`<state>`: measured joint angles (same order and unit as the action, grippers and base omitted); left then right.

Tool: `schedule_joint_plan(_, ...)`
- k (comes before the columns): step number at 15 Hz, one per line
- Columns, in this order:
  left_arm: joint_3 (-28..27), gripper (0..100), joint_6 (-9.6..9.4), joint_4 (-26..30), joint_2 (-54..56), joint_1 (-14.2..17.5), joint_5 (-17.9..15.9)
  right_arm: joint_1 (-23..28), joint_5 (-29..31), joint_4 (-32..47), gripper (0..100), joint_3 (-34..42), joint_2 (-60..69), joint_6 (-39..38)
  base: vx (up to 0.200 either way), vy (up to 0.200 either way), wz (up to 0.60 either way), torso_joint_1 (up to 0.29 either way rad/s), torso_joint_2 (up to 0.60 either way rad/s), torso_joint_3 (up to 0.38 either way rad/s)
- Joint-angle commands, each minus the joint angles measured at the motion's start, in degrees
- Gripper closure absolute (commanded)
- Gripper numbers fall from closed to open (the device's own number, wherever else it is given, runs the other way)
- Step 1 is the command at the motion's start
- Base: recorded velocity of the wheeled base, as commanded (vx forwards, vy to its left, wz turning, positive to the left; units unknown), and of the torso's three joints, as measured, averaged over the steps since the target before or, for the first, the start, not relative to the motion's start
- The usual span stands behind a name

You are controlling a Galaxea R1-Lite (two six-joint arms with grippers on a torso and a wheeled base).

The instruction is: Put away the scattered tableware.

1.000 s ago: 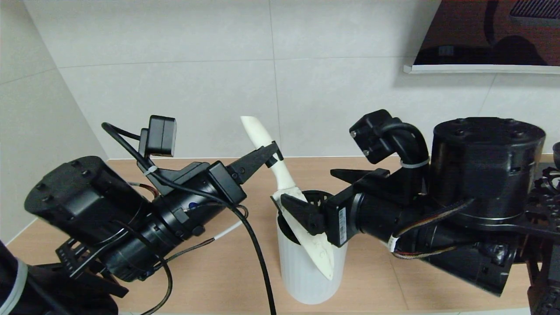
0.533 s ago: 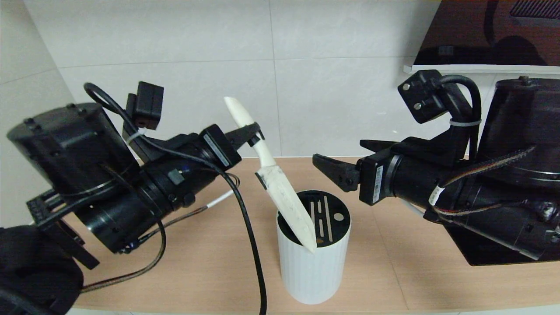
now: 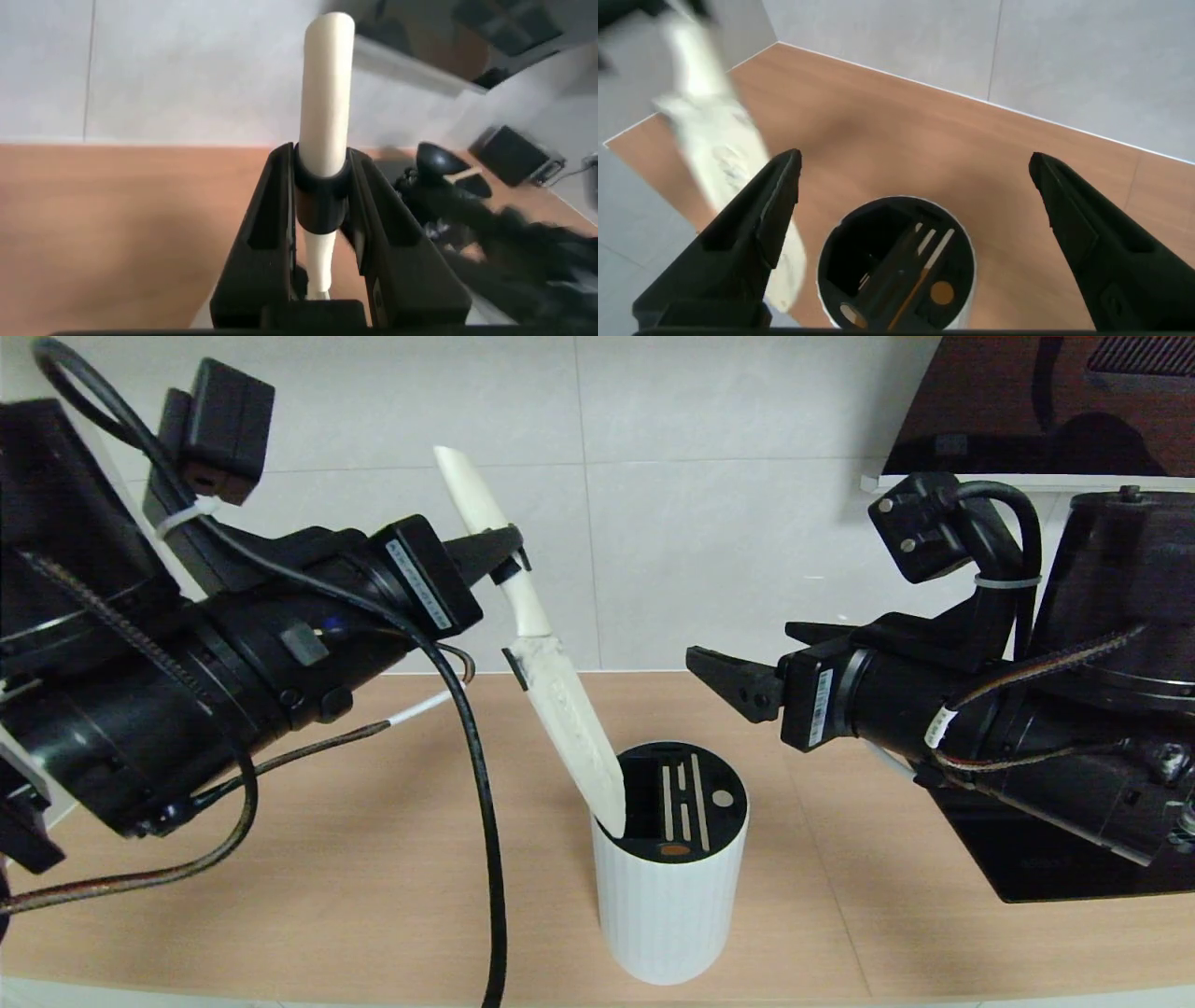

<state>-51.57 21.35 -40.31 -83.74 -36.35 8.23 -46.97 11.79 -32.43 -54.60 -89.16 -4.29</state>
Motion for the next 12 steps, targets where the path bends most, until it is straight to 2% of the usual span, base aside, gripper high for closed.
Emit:
schedule_joint_plan(1,-1.4,100,-2.98,-0.1,-0.6,-1.9,3.7,0.0,0.1,0.0,0,0.1,-0.2,0.0,0.0,0.0,0.0,0.0,0.0,0.0)
schedule_joint_plan(2,-2.7,100,-5.0,-0.1,-1.6,-3.6,7.8,0.1,0.0,0.0,0,0.1,-0.2,0.0,0.0,0.0,0.0,0.0,0.0,0.0)
schedule_joint_plan(4,-3.8,100,-7.37,-0.6,-3.4,-6.5,14.4,1.0,0.0,0.0,0,0.2,-0.2,0.0,0.0,0.0,0.0,0.0,0.0,0.0)
schedule_joint_plan(6,-3.5,100,-11.68,-1.9,-4.2,-7.9,18.4,2.5,0.0,0.0,0,-0.1,-0.1,0.1,0.0,0.0,0.0,0.0,0.0,0.0)
schedule_joint_plan(7,-3.5,100,-11.68,-1.9,-4.2,-7.9,18.4,2.5,0.0,0.0,0,-0.1,-0.1,0.1,0.0,0.0,0.0,0.0,0.0,0.0)
schedule_joint_plan(8,-3.5,100,-13.44,-2.0,-6.1,-8.9,23.2,3.0,-0.1,0.0,0,-0.1,0.2,0.1,0.0,0.0,0.0,0.0,0.0,0.0)
schedule_joint_plan(9,-3.3,100,-14.31,-2.0,-7.1,-9.1,25.7,3.0,-0.1,0.0,0,-0.1,0.4,0.1,0.0,0.0,0.0,0.0,0.0,0.0)
schedule_joint_plan(11,-3.2,100,-16.16,-3.5,-7.8,-9.4,26.0,3.0,-0.1,0.0,0,-0.1,0.4,0.1,0.0,0.0,0.0,0.0,0.0,0.0)
schedule_joint_plan(12,-3.3,100,-18.62,-8.1,-9.3,-11.7,27.9,3.0,-0.1,0.0,0,-0.1,0.2,0.1,0.0,0.0,0.0,0.0,0.0,0.0)
